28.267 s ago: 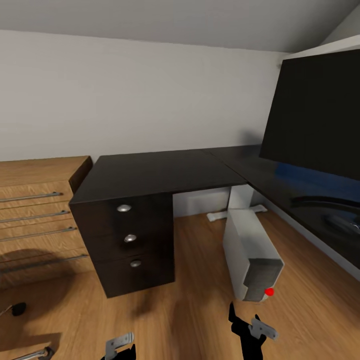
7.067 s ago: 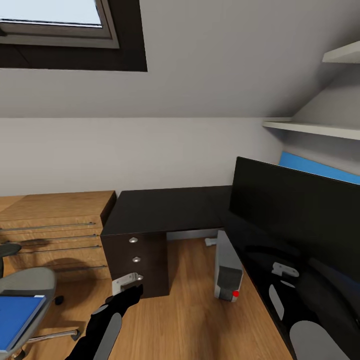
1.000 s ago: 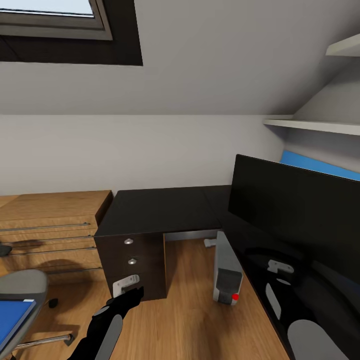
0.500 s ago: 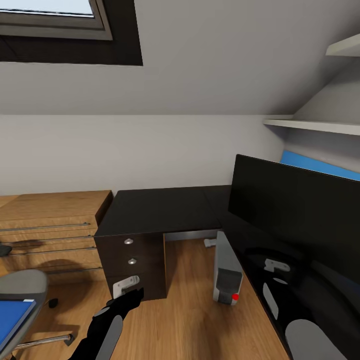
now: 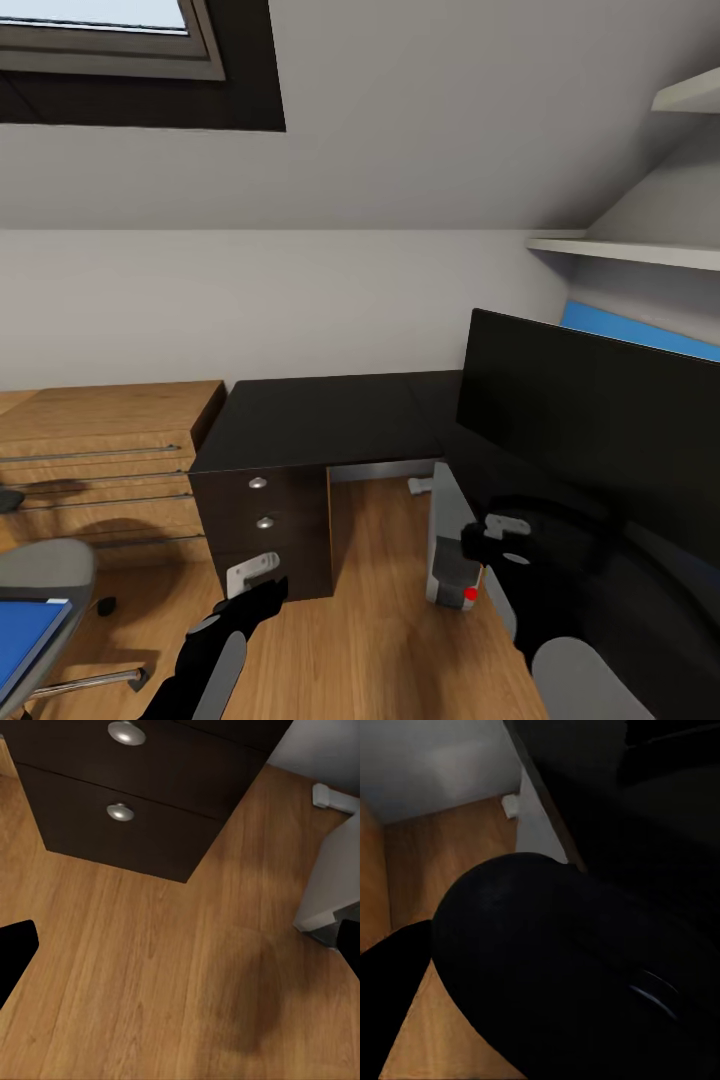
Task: In the bedroom, organize the workspace by keeping the computer under the desk, ensuring the monitor is on the desk, placing the keyboard on the desk next to the monitor, placing the mouse on the desk next to the keyboard, moving the folder from the swivel chair onto the desk next to the mouse, stacking the notebook on top of the folder with the pen on top of the notebook, and positioning the swivel chair next to the desk.
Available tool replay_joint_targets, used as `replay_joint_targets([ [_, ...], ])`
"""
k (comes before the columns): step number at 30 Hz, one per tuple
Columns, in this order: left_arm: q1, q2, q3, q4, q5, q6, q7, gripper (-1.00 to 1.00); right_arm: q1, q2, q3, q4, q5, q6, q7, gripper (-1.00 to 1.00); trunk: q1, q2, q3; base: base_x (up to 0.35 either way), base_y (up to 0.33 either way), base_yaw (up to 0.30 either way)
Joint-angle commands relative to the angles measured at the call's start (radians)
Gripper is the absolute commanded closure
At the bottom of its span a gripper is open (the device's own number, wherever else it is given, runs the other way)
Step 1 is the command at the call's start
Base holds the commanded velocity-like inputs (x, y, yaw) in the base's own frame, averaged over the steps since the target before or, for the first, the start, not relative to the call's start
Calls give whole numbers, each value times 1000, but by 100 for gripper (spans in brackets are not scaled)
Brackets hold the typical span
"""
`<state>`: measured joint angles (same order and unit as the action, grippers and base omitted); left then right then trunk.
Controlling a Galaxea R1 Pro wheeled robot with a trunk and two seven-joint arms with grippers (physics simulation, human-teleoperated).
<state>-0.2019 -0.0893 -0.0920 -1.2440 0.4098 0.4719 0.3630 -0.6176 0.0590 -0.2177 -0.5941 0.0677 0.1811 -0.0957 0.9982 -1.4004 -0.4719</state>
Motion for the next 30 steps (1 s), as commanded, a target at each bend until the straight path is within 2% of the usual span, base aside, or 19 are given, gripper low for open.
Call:
replay_joint_targets([
  [1,-1,0,-2,-1,11,2,10,-100,-1,9,-3,-2,8,6,1,100,0,-1,-1,0,0,43],
  [5,0,0,-2,1,10,2,10,-100,-1,43,2,-2,8,6,-1,100,0,-1,-1,0,0,169],
  [8,-1,0,-2,1,10,2,10,-100,-1,50,2,-1,8,5,-1,100,0,-1,-1,0,0,244],
  [30,0,0,-2,7,8,0,8,-100,1,70,6,0,9,4,1,100,0,-1,-1,24,14,274],
])
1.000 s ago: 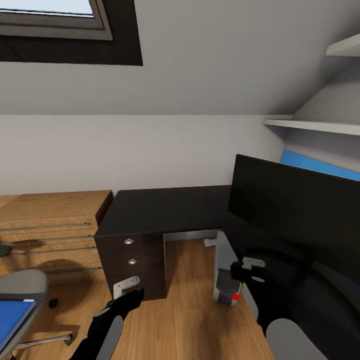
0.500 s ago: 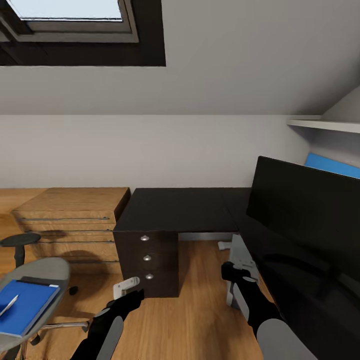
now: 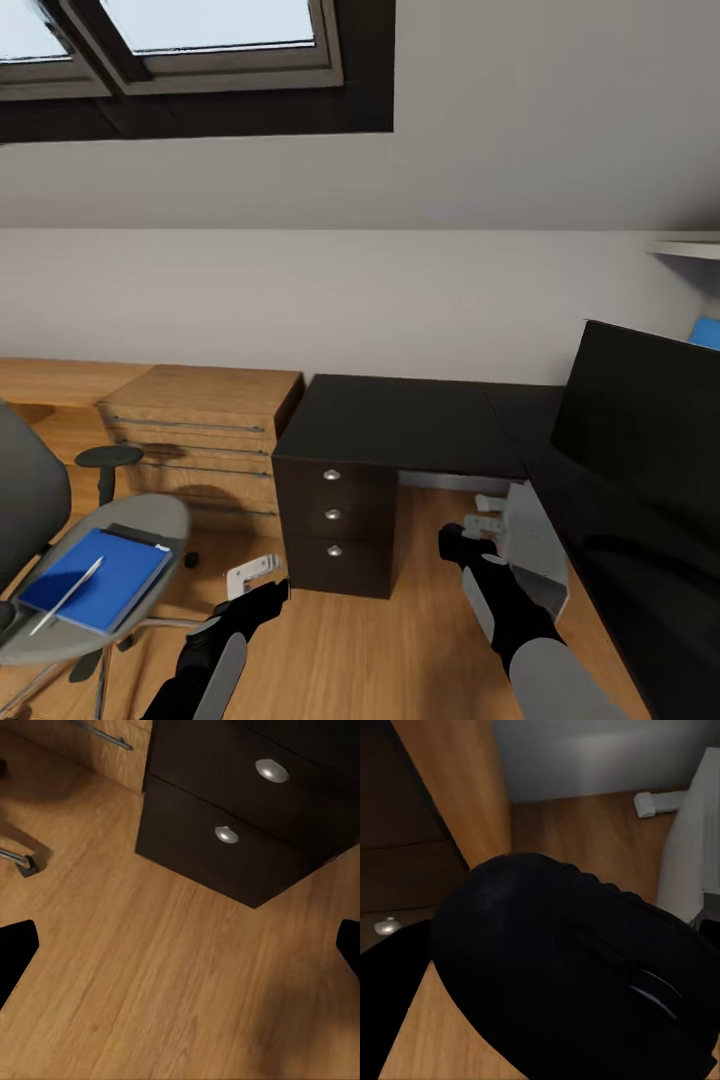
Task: In the bedroom, organize the workspace by keeping the computer under the desk, ensuring the monitor is on the desk, placing the keyboard on the desk next to the monitor, placing the mouse on the desk next to the keyboard, moving the folder from the swivel chair onto the desk next to the mouse, stacking the notebook on top of the folder with the pen on top of the notebook, and positioning the swivel chair next to the desk.
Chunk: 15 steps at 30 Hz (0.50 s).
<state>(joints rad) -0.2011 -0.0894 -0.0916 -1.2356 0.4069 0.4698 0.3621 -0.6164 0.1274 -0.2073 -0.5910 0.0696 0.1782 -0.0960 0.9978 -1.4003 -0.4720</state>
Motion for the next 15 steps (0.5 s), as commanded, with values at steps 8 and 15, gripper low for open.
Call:
replay_joint_targets([
  [8,-1,0,-3,-1,12,3,10,-100,0,1,-6,-4,7,7,1,100,0,-1,-1,76,60,78],
  [15,-1,0,-2,-1,11,3,9,-100,0,-4,-6,-5,9,7,2,100,0,-1,-1,4,6,4],
])
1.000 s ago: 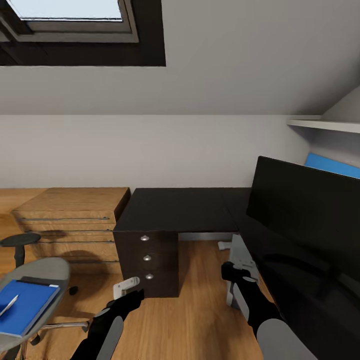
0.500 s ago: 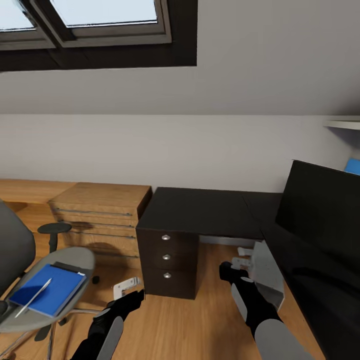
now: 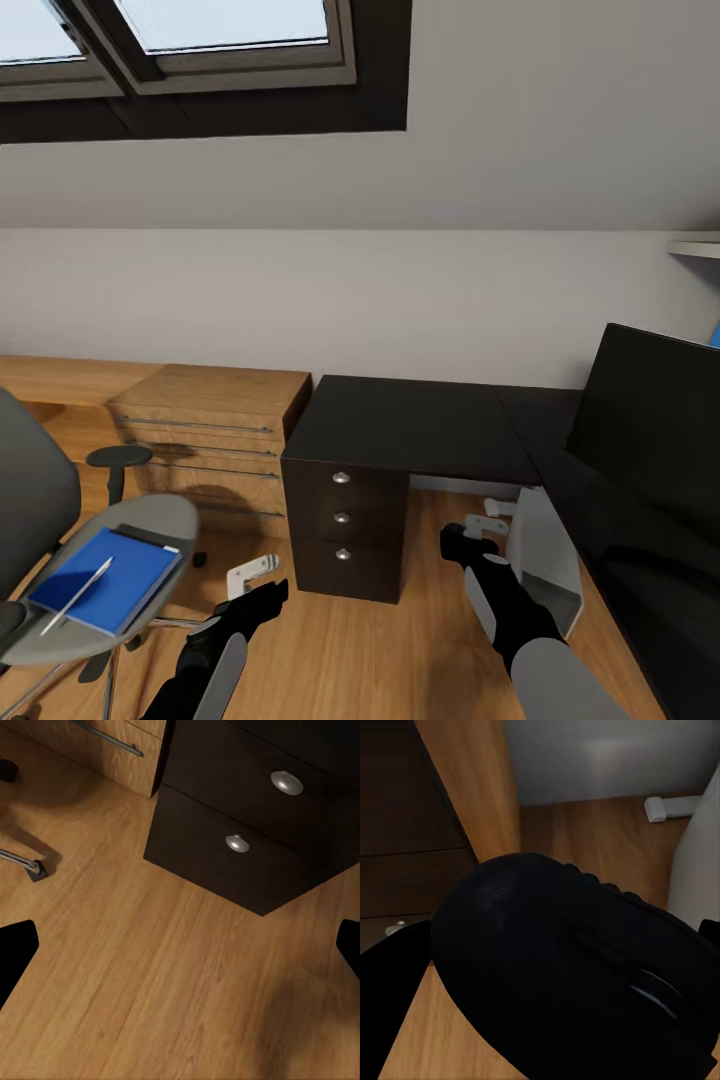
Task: In the bedroom, organize the workspace by keeping the computer under the desk, ensuring the monitor is on the desk, placing the keyboard on the desk next to the monitor, placing the mouse on the desk next to the keyboard, moving the folder from the swivel chair onto the desk next to the mouse, stacking the notebook on top of the folder with the pen on top of the notebook, and positioning the swivel chair next to the desk.
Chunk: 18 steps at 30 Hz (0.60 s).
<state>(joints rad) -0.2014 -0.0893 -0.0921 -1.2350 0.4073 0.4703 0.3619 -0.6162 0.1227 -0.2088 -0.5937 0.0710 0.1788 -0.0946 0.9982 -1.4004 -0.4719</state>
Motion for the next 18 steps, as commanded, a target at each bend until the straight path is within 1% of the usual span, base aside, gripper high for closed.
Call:
replay_joint_targets([
  [1,-1,0,-2,-1,10,2,9,-100,0,2,-4,-2,7,6,1,100,0,-1,-1,1,53,1],
  [2,-1,0,-2,-1,10,2,9,-100,0,2,-4,-3,6,7,1,100,0,-1,-1,5,112,0],
  [6,-1,0,-2,-1,10,2,9,-100,0,4,0,-3,6,5,1,100,0,-1,-1,77,275,0],
  [10,-1,0,-2,-1,10,2,10,-100,0,4,9,-5,6,5,1,100,0,-1,-1,143,279,0],
  [11,-1,0,-3,-1,10,2,11,-100,0,5,8,-26,6,5,0,100,0,-1,-1,197,207,0],
  [16,-1,-1,-3,-1,9,2,9,-100,3,4,9,-64,6,7,0,100,0,-1,-1,84,48,0],
  [18,-1,-1,-3,-2,9,1,8,-100,19,4,9,-105,5,13,0,100,0,-1,-1,27,15,0],
])
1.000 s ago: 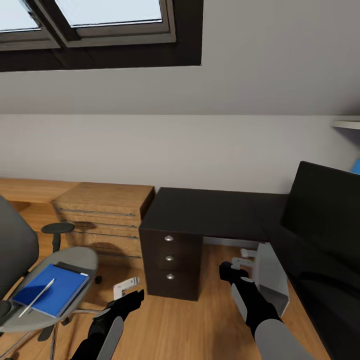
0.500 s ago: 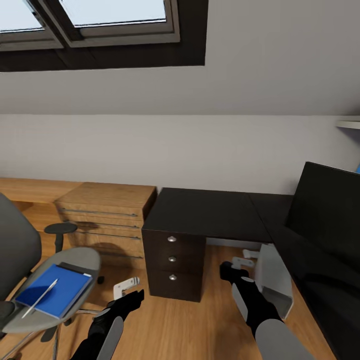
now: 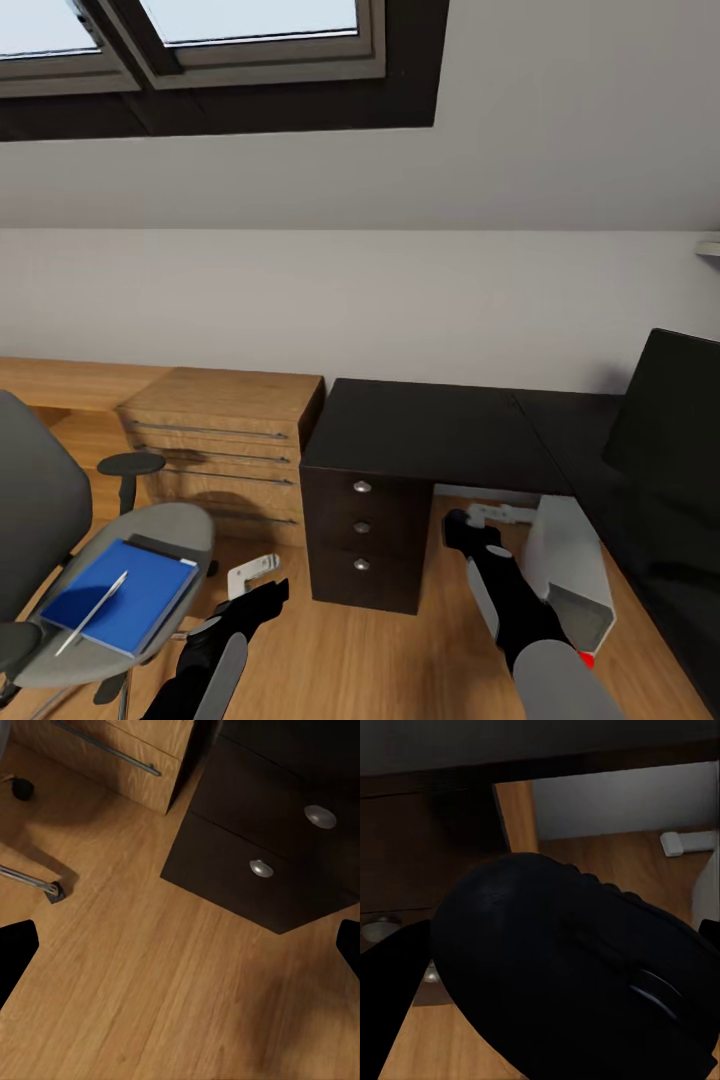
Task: In the bedroom, organize the workspace by keeping the computer under the desk, ensuring the monitor is on the desk, placing the keyboard on the desk next to the monitor, placing the mouse on the desk next to the keyboard, moving the folder from the swivel chair onto the desk next to the mouse, stacking the notebook on top of the folder with the pen on top of the notebook, and positioning the swivel chair next to the desk.
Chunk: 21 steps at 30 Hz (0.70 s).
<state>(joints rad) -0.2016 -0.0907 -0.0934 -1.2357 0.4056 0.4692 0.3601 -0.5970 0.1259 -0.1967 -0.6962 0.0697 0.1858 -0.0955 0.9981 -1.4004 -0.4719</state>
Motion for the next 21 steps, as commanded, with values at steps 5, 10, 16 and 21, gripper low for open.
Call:
replay_joint_targets([
  [5,-1,2,-2,-49,10,-17,11,-100,175,16,29,-350,-2,169,1,100,-15,27,11,6,2,0],
  [10,-1,2,-2,-83,11,-16,11,-100,178,17,30,-356,-2,171,1,100,-34,62,27,123,0,0],
  [16,-1,2,-2,-87,12,-15,11,-100,178,22,29,-356,-2,169,0,100,-57,104,46,286,0,121],
  [21,-1,2,-2,-85,12,-15,11,-100,178,22,29,-356,-2,169,0,100,-73,132,58,319,0,257],
])
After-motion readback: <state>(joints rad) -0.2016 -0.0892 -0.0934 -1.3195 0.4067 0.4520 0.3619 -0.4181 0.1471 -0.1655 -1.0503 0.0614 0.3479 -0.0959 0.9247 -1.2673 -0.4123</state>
